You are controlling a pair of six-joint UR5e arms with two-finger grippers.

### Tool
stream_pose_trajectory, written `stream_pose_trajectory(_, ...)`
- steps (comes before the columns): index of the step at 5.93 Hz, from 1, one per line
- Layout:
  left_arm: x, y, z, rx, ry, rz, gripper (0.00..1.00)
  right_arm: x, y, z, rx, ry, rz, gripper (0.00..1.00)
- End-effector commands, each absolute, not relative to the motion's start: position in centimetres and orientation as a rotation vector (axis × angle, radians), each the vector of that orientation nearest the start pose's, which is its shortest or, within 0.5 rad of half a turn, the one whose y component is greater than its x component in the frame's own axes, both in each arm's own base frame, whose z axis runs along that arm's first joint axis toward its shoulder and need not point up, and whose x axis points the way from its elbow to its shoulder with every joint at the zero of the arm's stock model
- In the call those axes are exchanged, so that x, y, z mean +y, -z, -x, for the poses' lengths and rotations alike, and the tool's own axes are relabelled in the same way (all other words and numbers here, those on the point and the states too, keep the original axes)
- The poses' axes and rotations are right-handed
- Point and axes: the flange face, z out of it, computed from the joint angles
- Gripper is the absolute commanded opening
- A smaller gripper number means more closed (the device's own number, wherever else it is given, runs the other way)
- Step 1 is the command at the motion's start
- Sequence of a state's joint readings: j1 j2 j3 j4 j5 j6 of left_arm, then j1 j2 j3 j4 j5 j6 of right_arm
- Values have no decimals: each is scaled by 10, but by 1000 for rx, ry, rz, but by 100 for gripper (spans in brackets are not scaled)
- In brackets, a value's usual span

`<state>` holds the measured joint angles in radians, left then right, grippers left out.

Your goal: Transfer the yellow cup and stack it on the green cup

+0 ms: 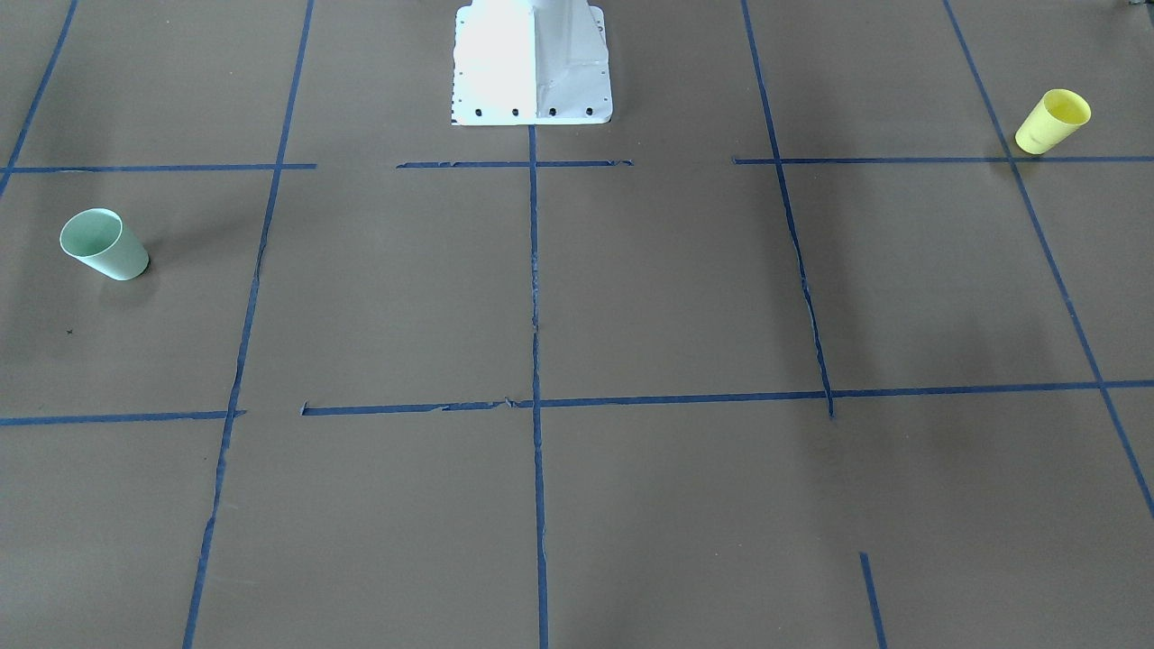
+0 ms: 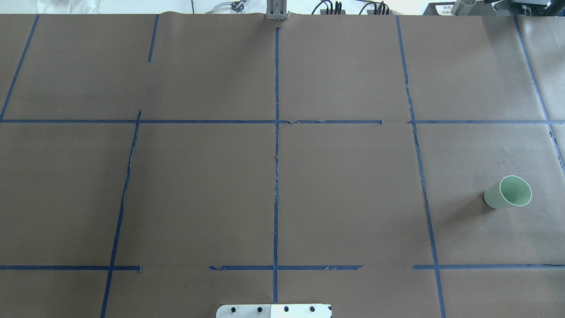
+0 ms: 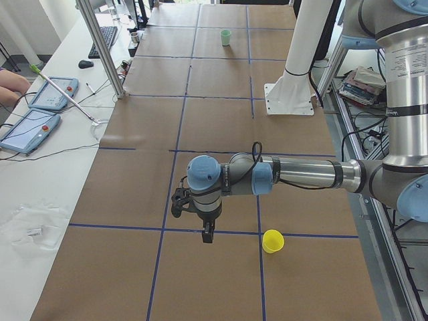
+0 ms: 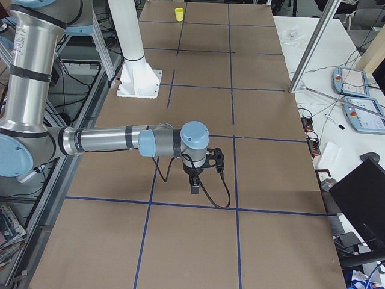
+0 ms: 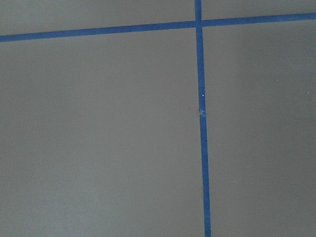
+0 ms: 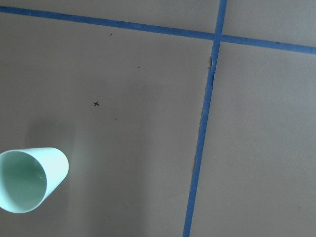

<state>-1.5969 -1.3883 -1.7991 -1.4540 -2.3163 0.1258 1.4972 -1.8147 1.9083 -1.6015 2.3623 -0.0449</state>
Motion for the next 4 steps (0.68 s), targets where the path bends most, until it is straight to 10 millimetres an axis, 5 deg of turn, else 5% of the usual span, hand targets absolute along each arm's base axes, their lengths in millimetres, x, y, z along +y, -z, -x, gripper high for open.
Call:
stream_pose_trajectory(1, -408, -631, 76, 747, -76, -7, 100, -395, -602, -33, -793, 138, -49, 100)
stream_pose_trajectory(2, -411, -628, 74, 734, -85, -15, 100, -395, -600, -33, -793, 139, -52, 100)
stream_pose_trajectory(4, -468, -568, 74, 727, -153, -201, 100, -395, -600, -33, -793, 139, -52, 100)
